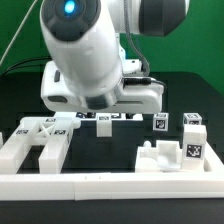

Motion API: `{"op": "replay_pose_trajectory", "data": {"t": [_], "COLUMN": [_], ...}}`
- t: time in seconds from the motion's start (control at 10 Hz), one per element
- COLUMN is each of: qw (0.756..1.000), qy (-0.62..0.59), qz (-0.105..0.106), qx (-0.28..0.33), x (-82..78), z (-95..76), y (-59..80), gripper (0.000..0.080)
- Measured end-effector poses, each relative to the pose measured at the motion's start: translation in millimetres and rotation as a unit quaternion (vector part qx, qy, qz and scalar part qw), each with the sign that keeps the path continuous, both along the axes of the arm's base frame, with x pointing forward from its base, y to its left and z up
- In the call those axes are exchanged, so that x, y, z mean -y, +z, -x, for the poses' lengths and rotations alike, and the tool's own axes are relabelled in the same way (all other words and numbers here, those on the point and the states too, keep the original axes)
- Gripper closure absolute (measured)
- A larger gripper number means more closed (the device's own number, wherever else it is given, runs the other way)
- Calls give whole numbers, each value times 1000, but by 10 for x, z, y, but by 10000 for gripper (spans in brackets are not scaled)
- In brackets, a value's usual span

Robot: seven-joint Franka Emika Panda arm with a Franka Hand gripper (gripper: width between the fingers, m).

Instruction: Assemble chair

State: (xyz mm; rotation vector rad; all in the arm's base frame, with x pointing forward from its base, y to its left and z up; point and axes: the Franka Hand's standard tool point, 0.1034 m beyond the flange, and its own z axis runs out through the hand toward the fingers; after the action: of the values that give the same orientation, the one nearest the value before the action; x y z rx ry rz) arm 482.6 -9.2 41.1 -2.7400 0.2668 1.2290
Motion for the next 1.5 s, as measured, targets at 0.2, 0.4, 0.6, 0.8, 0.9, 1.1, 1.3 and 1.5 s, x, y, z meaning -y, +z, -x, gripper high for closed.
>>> {"op": "replay_pose_trajectory", "data": {"t": [0.2, 0.4, 0.6, 0.8, 0.9, 1.1, 1.3, 1.5], "qw": [1000, 1000, 997, 997, 997, 997, 997, 997], "qy": [-1, -1, 2, -2, -4, -5, -6, -7], "qz": [-3, -5, -15, -4, -4, -4, -4, -4], "qx": [-23, -26, -72, -77, -76, -76, -77, -77], "x": [27, 43, 48, -53, -32, -20, -11, -6], "z": [-2, 25, 241, 289, 285, 287, 289, 289], "y": [-41, -69, -228, -306, -304, -306, -308, -308], "gripper": [150, 150, 150, 150, 177, 368, 515, 514]}}
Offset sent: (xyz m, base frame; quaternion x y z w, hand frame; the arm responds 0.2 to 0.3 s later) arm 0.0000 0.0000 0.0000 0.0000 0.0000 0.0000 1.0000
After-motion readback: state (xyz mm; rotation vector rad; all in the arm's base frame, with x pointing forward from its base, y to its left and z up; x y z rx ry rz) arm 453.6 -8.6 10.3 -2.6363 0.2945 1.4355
